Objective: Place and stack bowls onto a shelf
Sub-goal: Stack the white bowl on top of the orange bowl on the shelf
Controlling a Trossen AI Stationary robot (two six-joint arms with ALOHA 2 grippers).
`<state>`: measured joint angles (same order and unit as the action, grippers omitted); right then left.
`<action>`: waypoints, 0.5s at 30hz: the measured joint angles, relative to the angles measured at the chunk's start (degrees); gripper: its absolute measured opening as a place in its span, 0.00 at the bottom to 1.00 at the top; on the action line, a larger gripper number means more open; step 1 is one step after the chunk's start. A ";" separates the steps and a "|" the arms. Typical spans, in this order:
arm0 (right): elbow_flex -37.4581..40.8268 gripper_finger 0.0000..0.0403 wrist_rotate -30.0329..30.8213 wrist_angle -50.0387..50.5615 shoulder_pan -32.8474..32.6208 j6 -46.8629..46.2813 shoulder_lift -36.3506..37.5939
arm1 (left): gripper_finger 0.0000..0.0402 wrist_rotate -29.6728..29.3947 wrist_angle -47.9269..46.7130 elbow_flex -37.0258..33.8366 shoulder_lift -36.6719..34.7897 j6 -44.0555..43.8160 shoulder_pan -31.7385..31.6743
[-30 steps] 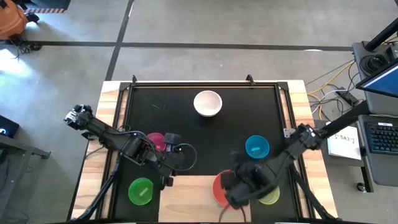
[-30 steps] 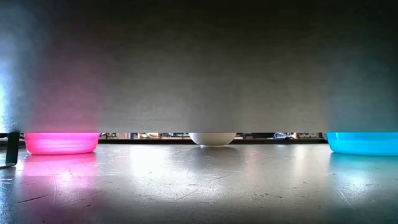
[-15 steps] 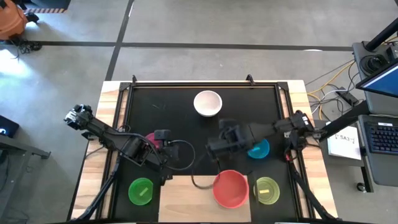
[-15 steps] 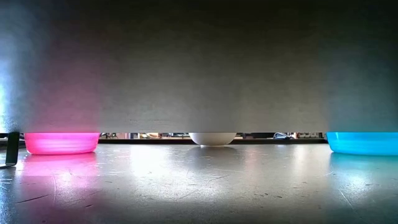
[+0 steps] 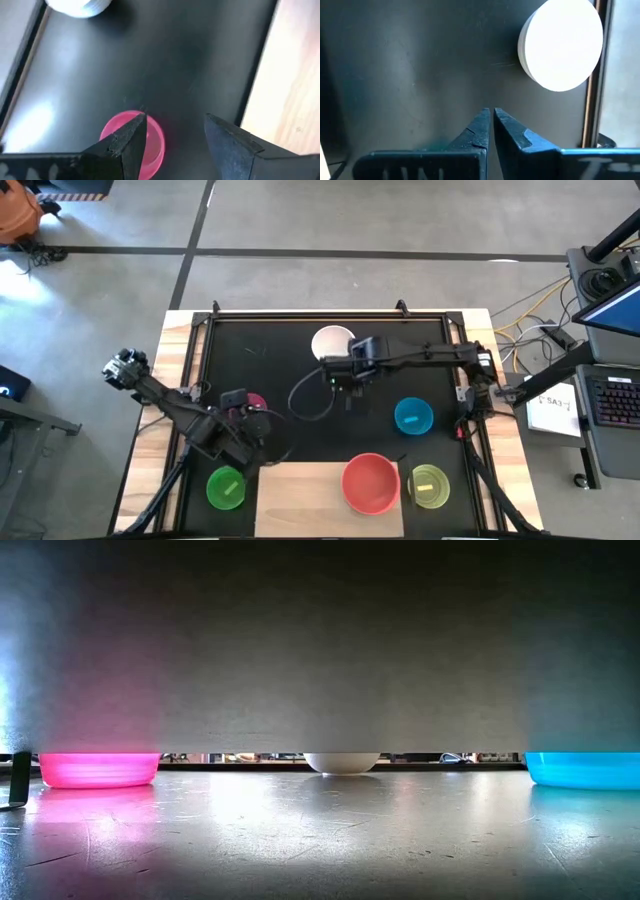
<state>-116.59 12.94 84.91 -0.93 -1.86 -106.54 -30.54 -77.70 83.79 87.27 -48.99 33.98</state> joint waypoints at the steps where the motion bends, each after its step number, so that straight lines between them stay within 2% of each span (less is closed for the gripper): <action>1: 0.26 0.05 -1.04 -0.44 0.76 0.63 0.00 | 0.46 -0.43 -1.65 0.00 0.00 -2.05 0.75; 5: 1.88 0.12 -5.13 -4.53 3.42 3.63 0.00 | 0.46 -0.76 -6.81 0.00 -0.01 -8.85 3.05; 9: 5.22 0.19 -9.94 -11.58 5.78 7.51 0.00 | 0.46 -1.76 -8.82 0.00 -0.05 -11.91 4.72; 15: 13.44 0.31 -10.41 -23.45 9.03 11.11 0.00 | 0.46 -2.07 -9.84 0.00 -0.05 -12.00 6.11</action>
<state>-103.15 2.53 61.47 8.10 9.25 -106.54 -32.61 -87.54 83.79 87.22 -60.99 40.09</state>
